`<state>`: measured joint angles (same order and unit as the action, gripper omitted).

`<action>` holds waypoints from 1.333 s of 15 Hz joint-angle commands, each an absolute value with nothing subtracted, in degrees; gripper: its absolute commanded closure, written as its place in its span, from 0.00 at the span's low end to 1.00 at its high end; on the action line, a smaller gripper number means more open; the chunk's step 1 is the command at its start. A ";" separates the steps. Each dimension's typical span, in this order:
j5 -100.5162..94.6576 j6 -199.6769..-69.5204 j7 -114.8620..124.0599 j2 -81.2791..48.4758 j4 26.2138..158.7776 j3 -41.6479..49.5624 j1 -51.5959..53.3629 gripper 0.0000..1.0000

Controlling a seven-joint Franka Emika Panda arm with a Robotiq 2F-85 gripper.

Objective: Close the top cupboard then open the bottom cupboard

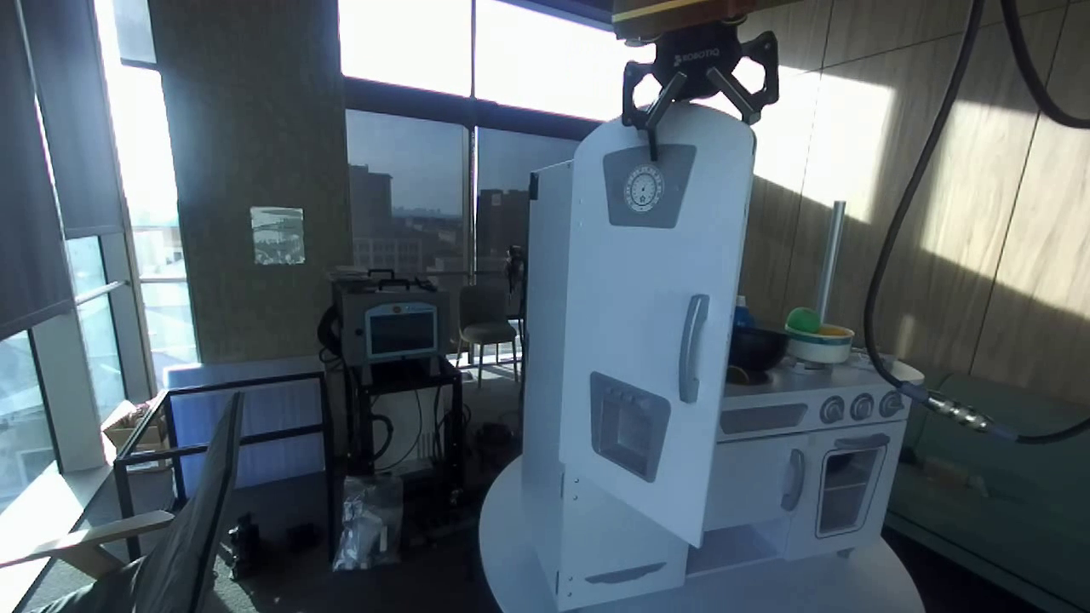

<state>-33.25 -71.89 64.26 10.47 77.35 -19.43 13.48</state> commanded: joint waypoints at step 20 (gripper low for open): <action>-41.93 -86.58 64.09 29.92 108.02 -11.91 11.14 0.00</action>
